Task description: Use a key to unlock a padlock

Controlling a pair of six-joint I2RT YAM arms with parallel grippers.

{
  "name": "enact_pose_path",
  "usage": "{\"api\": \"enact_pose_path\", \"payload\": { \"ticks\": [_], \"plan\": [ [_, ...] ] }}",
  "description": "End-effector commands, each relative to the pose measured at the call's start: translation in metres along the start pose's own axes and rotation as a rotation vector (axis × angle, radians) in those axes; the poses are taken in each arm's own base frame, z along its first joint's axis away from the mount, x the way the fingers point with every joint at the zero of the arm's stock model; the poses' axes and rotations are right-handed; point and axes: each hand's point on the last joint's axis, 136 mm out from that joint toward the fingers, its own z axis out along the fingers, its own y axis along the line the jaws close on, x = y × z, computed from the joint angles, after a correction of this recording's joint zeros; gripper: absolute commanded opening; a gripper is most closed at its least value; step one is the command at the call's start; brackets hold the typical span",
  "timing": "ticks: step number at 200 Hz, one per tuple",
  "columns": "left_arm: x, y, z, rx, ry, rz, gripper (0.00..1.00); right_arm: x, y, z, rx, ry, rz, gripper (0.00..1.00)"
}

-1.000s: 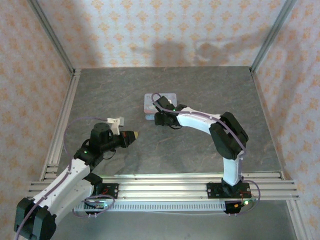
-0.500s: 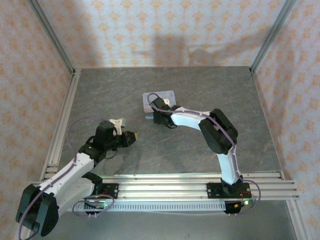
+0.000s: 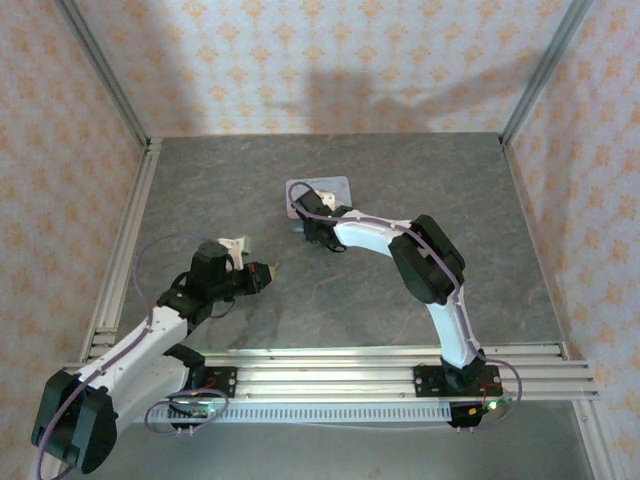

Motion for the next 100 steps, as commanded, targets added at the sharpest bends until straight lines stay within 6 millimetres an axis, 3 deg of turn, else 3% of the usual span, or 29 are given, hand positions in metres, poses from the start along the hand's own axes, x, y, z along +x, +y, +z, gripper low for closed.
{"api": "enact_pose_path", "payload": {
  "ticks": [1, 55, 79, 100],
  "plan": [
    [-0.003, 0.004, -0.004, -0.017, -0.027, 0.021, 0.00, -0.003, -0.008, 0.004, 0.072, -0.013, 0.000, 0.35],
    [0.000, 0.007, -0.009, -0.026, -0.032, 0.029, 0.00, -0.010, -0.006, 0.000, 0.062, -0.033, -0.011, 0.07],
    [-0.001, 0.006, -0.009, -0.023, -0.033, 0.032, 0.00, -0.012, 0.002, -0.016, 0.004, -0.011, -0.048, 0.00],
    [-0.003, 0.003, -0.009, -0.014, -0.038, 0.068, 0.00, -0.008, 0.009, -0.034, -0.061, 0.043, -0.091, 0.00]
  ]
}}
